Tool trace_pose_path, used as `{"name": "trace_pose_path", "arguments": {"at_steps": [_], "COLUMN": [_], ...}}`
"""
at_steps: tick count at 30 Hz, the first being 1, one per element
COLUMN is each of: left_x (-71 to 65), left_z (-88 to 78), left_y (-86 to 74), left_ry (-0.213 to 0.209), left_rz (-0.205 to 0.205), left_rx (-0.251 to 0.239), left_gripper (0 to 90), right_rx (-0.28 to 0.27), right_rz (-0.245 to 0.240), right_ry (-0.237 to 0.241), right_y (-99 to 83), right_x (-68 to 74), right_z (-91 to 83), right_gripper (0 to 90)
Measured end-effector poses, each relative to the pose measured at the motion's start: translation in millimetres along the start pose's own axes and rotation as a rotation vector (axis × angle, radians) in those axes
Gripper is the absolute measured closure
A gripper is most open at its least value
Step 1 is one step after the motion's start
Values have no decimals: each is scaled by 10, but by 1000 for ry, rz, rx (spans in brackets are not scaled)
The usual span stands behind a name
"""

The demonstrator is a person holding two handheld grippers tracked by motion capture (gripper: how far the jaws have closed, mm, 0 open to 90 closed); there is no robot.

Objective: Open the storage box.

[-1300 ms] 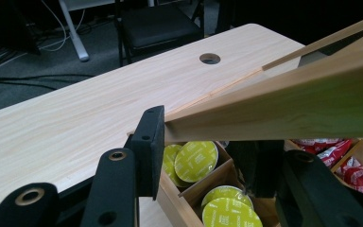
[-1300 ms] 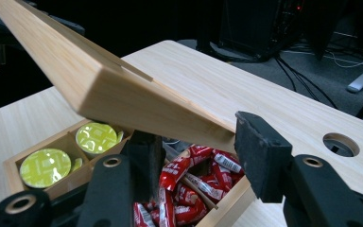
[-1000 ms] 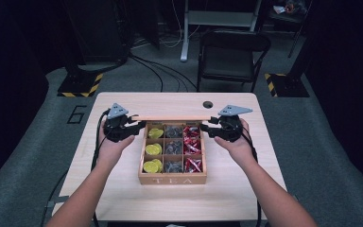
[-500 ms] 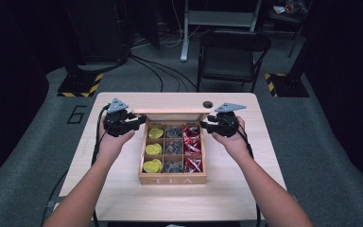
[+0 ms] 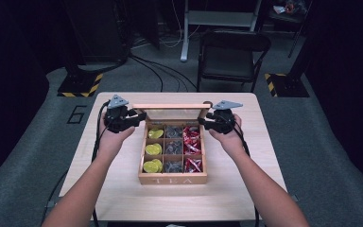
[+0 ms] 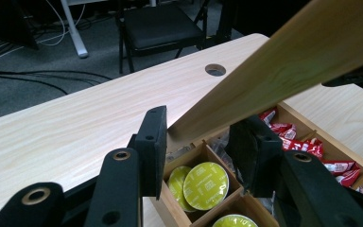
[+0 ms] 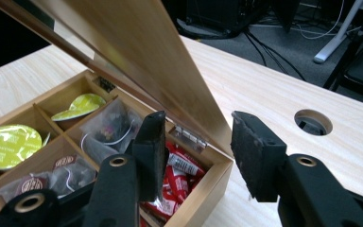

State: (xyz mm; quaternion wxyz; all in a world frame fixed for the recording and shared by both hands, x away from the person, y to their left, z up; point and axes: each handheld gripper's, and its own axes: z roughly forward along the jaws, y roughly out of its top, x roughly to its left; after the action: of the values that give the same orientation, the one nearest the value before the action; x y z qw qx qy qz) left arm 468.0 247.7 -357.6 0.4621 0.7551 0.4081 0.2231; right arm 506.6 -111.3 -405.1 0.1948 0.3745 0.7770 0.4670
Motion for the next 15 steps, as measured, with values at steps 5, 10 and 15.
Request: {"name": "trace_pose_path", "arguments": {"at_steps": [5,10,15], "left_x": [22,29,49], "left_z": [20,39,85], "left_y": [15,40,19], "left_ry": [-1,9,13], "left_rz": [-10,-7,-7], "left_rx": [-9,-13,-1], "left_gripper": [584,590,580], "right_rx": [-10,3,1], "right_rz": [3,-3,2], "right_ry": [-5,-9,-11], "right_y": [40,70,89], "right_x": [-3,-14,-24], "right_z": [21,31,43], "right_gripper": [588,599,601]}}
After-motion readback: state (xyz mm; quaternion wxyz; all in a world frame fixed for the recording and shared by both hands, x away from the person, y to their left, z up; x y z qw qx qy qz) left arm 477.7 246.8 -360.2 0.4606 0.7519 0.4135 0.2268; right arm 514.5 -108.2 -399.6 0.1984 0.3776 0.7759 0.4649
